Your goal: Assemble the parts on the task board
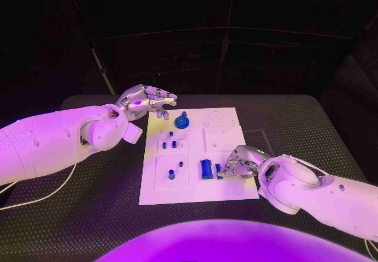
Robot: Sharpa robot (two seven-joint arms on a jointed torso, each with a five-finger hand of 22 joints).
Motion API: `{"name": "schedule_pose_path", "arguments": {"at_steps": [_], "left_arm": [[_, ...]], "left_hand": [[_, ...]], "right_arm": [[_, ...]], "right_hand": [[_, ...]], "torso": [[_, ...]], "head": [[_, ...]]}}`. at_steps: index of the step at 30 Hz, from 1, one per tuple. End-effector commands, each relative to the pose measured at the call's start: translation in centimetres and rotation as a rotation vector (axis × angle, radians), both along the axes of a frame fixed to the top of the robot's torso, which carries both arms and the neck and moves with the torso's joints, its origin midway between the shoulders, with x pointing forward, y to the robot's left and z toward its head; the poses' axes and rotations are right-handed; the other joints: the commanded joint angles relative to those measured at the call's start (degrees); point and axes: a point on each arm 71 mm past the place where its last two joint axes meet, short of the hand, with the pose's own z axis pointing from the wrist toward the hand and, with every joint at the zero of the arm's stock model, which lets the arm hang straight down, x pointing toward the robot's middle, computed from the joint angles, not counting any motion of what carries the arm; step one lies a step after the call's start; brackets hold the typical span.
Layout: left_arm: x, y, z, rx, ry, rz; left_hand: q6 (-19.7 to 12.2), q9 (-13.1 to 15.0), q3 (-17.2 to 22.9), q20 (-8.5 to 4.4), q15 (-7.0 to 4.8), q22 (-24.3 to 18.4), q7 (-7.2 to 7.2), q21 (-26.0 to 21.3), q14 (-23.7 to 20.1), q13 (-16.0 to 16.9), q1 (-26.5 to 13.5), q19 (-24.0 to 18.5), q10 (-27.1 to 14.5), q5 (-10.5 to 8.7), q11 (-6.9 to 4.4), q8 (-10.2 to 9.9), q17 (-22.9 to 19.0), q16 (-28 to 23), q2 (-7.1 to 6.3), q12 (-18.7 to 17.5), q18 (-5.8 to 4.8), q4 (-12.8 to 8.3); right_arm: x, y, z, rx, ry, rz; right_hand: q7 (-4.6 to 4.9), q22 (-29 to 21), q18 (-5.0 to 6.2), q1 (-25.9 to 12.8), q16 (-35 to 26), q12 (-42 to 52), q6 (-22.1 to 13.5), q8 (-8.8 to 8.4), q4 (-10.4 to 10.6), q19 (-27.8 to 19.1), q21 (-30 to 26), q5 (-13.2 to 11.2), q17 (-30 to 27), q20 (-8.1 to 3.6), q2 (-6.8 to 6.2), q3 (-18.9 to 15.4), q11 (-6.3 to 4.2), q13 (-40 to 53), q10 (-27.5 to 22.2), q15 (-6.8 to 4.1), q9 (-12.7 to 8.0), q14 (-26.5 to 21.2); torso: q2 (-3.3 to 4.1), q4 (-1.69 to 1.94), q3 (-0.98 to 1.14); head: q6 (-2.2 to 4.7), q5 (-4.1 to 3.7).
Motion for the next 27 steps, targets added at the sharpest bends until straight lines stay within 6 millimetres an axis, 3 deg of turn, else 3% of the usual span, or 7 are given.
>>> {"name": "schedule_pose_path", "arguments": {"at_steps": [1,7,14,17,19,21,27], "left_arm": [[0.0,-0.1,0.1,-0.003,0.0,-0.012],[0.0,0.0,0.1,-0.003,0.0,-0.011],[-0.1,0.3,-0.3,0.004,0.001,-0.004],[0.1,0.6,-0.4,0.006,-0.007,0.008],[0.4,1.0,-0.4,0.003,-0.018,0.03],[0.6,1.2,-0.4,-0.001,-0.026,0.049],[1.9,2.2,-0.4,-0.016,-0.07,0.148]], "left_hand": [[-0.2,0.0,-0.4,0.07,0.07,-0.1,0.02,-0.3,-0.4,0.0,-0.5,0.5,-0.3,-0.3,0.0,0.2,-0.1,-0.3,0.26,0.2,0.32,0.1],[-0.3,0.0,-0.4,0.09,0.08,-0.1,0.02,-0.3,-0.4,-0.1,-0.4,0.5,-0.4,-0.29,0.01,0.2,-0.1,-0.3,0.26,0.2,0.32,0.1],[-0.4,0.0,-0.5,0.12,0.13,-0.2,0.02,-0.4,-0.6,-0.1,-0.5,0.4,-0.5,-0.3,0.04,0.2,-0.1,-0.3,0.18,0.3,0.29,0.1],[-0.5,0.0,-0.7,0.18,0.21,-0.3,-0.02,-0.6,-1.0,-0.1,-0.5,0.1,-0.7,-0.3,0.06,0.2,-0.2,-0.5,0.09,0.3,0.27,0.1],[-0.6,0.0,-1.0,0.35,0.41,-0.6,-0.07,-1.2,-2.4,-0.1,-0.6,-0.9,-0.9,-0.29,0.12,0.3,-0.3,-0.9,0.0,0.5,0.21,0.1],[-0.6,0.0,-1.3,0.48,0.54,-0.8,-0.07,-1.7,-3.4,-0.1,-0.6,-1.7,-0.9,-0.3,0.16,0.4,-0.5,-1.1,-0.07,0.6,0.18,0.1],[-0.9,-0.1,-2.0,2.17,2.46,-4.7,0.64,-8.1,-12.7,-1.0,-0.1,-10.0,-1.6,-0.28,1.16,0.7,-5.2,-9.8,0.22,0.5,-0.16,0.2]], "right_arm": [[0.0,0.2,0.2,0.022,-0.014,0.006],[-0.4,0.2,1.0,0.208,-0.004,0.005],[-0.2,-1.0,1.9,0.475,0.015,-0.035],[1.3,-2.1,2.3,0.576,0.015,-0.084],[2.9,-3.0,2.7,0.661,0.021,-0.124],[3.9,-3.4,2.8,0.705,0.02,-0.138],[8.1,-4.2,3.2,0.847,-0.005,-0.177]], "right_hand": [[-0.07,0.0,-0.46,-0.2,0.2,-0.3,0.3,0.17,0.2,0.2,0.1,0.2,13.5,-0.12,0.41,-0.5,-0.51,5.6,1.3,-0.42,0.0,5.5],[0.85,-4.7,0.36,0.2,-1.8,-4.1,-2.1,-1.12,0.6,-2.4,-2.6,5.4,9.8,0.12,0.16,-2.1,0.14,2.9,-0.4,0.04,-0.2,4.6],[2.55,-17.7,2.62,2.0,-8.0,-15.2,-6.1,-3.21,0.4,-9.3,-10.8,6.5,0.1,1.25,0.49,-3.3,1.66,-4.9,-6.0,1.22,-0.8,2.1],[3.04,-29.5,4.53,3.3,-16.7,-28.2,-6.9,-3.54,0.1,-15.6,-19.3,6.0,-11.0,1.72,0.9,-3.7,2.12,-14.4,-12.9,1.64,-0.8,-1.3],[3.59,-33.7,4.68,5.6,-31.6,-40.8,-7.6,-3.97,-0.7,-18.1,-24.9,5.5,-27.1,2.34,1.49,-3.7,2.8,-24.1,-20.0,2.39,-0.9,-6.8],[4.37,-35.6,4.45,7.6,-42.3,-44.4,-8.4,-4.53,-1.2,-20.0,-28.4,5.5,-36.9,3.04,2.15,-3.2,3.55,-27.0,-23.0,3.18,-1.1,-11.7],[6.18,-43.1,3.75,12.9,-59.5,-57.0,-9.8,-6.69,-1.3,-27.4,-41.4,3.1,-44.7,6.59,3.56,-1.6,6.48,-41.6,-27.0,6.95,-3.7,-21.5]], "torso": [[-0.07,-0.13,-0.02],[-0.2,-0.02,0.0],[-0.88,-0.12,-0.18],[-1.41,-0.05,-0.4],[-2.06,-0.01,-0.6],[-2.36,0.07,-0.75],[-4.01,0.13,-1.46]], "head": [[-0.01,0.04],[-0.01,-0.25],[-0.01,-0.66],[-0.01,-0.9],[0.36,-1.06],[1.11,-1.26],[3.64,-1.86]]}}
